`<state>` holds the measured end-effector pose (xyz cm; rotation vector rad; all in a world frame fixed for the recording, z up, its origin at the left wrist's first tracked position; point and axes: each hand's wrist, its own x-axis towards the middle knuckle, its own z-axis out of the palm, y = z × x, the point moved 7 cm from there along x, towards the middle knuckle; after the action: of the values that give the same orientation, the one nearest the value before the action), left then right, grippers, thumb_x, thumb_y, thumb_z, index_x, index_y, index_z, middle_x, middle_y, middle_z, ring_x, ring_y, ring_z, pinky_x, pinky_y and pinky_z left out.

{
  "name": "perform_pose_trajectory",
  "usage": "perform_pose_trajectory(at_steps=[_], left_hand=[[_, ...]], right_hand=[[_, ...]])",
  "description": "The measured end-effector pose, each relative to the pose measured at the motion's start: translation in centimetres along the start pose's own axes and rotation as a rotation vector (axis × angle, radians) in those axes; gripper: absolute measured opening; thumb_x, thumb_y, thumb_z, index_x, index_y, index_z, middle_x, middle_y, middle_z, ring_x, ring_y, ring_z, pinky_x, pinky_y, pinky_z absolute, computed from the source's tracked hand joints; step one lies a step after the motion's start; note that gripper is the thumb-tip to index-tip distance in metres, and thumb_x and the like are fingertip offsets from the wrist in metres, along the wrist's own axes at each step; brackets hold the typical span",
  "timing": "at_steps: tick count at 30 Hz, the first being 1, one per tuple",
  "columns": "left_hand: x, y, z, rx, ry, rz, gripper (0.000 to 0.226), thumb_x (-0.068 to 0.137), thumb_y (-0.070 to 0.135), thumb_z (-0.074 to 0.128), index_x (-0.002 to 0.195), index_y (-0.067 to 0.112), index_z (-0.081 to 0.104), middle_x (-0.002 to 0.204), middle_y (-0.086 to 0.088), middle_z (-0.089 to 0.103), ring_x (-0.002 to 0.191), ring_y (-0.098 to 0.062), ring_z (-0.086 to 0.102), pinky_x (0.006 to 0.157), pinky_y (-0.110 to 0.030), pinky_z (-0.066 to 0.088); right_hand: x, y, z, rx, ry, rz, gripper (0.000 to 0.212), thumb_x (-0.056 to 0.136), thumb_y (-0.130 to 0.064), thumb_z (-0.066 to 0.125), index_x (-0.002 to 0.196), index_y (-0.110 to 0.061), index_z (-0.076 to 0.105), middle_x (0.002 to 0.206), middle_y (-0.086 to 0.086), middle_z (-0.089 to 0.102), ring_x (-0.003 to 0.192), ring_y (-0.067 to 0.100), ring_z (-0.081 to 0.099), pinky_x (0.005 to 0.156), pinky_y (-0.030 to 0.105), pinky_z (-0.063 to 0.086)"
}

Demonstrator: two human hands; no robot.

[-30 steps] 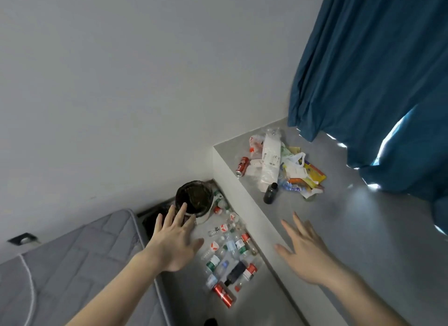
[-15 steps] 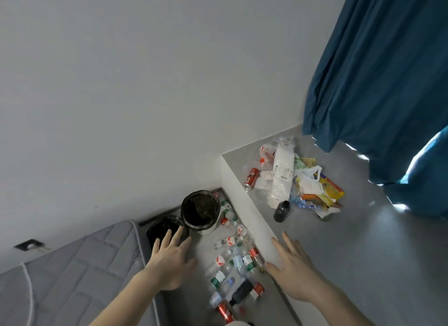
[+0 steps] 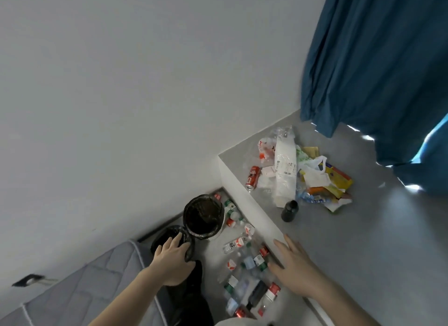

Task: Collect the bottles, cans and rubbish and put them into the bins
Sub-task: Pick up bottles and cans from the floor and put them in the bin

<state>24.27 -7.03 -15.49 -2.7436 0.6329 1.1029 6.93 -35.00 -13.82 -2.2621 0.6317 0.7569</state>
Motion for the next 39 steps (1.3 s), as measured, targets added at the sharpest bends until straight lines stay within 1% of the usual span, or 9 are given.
perform_pose_trajectory(at_steps=[6,11,16,21,25,28,33,36,39], left_hand=[[9.6,-1.1,-4.4,0.126,-0.071,0.152,0.074,0.092,0.055,0.044,0.16,0.03,0.023,0.17,-0.001,0.001,0.156,-0.029,0.003,0.126,-0.047,0.01],[17.2,-2.5,-6.8,0.299,-0.192,0.306,0.07,0.095,0.046,0.044,0.159,0.025,0.027,0.17,-0.003,0.005,0.155,-0.032,0.008,0.125,-0.045,0.017],[21.2,-3.2,-7.7,0.418,-0.287,0.338,0.068,0.097,0.042,0.042,0.159,0.022,0.026,0.17,-0.004,0.004,0.155,-0.032,0.009,0.123,-0.045,0.021],[20.8,-1.8,-7.2,0.498,-0.33,0.345,0.068,0.098,0.042,0.041,0.159,0.02,0.024,0.169,-0.005,0.006,0.153,-0.034,0.011,0.122,-0.047,0.023],[19.8,0.1,-5.3,0.449,-0.326,0.349,0.071,0.094,0.046,0.042,0.158,0.021,0.027,0.169,-0.003,0.008,0.154,-0.035,0.011,0.121,-0.049,0.025],[16.9,2.8,-4.5,0.388,-0.278,0.372,0.073,0.091,0.051,0.043,0.157,0.021,0.032,0.168,-0.003,0.013,0.153,-0.035,0.015,0.12,-0.048,0.026],[10.9,7.7,-2.3,0.385,-0.237,0.464,0.053,0.107,0.03,0.041,0.157,0.018,0.032,0.167,-0.002,0.015,0.155,-0.029,0.007,0.122,-0.04,0.015],[9.6,8.9,-0.9,0.375,-0.212,0.487,0.051,0.106,0.027,0.041,0.156,0.022,0.033,0.166,-0.005,0.017,0.155,-0.027,0.008,0.122,-0.04,0.018],[9.0,9.7,-0.8,0.393,-0.219,0.503,0.057,0.103,0.028,0.047,0.157,0.022,0.032,0.166,-0.006,0.017,0.154,-0.032,0.012,0.121,-0.043,0.023]], right_hand=[[6.3,-1.7,1.4,0.167,0.06,0.131,0.074,0.098,-0.058,0.046,0.161,-0.033,0.015,0.17,-0.007,-0.006,0.157,0.023,-0.002,0.127,0.043,0.012],[10.5,-4.9,3.1,0.335,0.129,0.248,0.07,0.099,-0.046,0.054,0.159,-0.029,0.023,0.169,-0.005,0.005,0.156,0.019,0.008,0.126,0.039,0.017],[10.1,-6.4,5.1,0.413,0.182,0.366,0.07,0.1,-0.044,0.054,0.16,-0.024,0.024,0.169,-0.005,0.01,0.155,0.018,0.01,0.126,0.037,0.015],[5.6,-5.2,6.8,0.53,0.229,0.484,0.057,0.102,-0.04,0.053,0.155,-0.025,0.034,0.165,-0.005,0.02,0.151,0.019,0.021,0.12,0.031,0.021],[3.2,-1.3,10.1,0.538,0.209,0.549,0.065,0.1,-0.049,0.05,0.158,-0.029,0.028,0.169,-0.004,0.006,0.155,0.021,0.013,0.123,0.036,0.019],[1.9,1.3,11.6,0.52,0.181,0.534,0.064,0.101,-0.048,0.05,0.157,-0.029,0.029,0.17,-0.004,0.004,0.155,0.022,0.013,0.123,0.037,0.02],[0.1,4.3,12.7,0.458,0.129,0.478,0.068,0.1,-0.049,0.05,0.159,-0.026,0.026,0.17,0.001,0.003,0.155,0.025,0.01,0.122,0.035,0.017],[-1.1,5.4,12.3,0.439,0.159,0.465,0.069,0.1,-0.05,0.05,0.159,-0.026,0.025,0.17,0.001,0.003,0.155,0.025,0.011,0.122,0.035,0.018],[-1.9,6.1,12.1,0.448,0.187,0.469,0.068,0.1,-0.049,0.051,0.159,-0.026,0.025,0.17,0.0,0.002,0.155,0.024,0.01,0.123,0.037,0.019]])
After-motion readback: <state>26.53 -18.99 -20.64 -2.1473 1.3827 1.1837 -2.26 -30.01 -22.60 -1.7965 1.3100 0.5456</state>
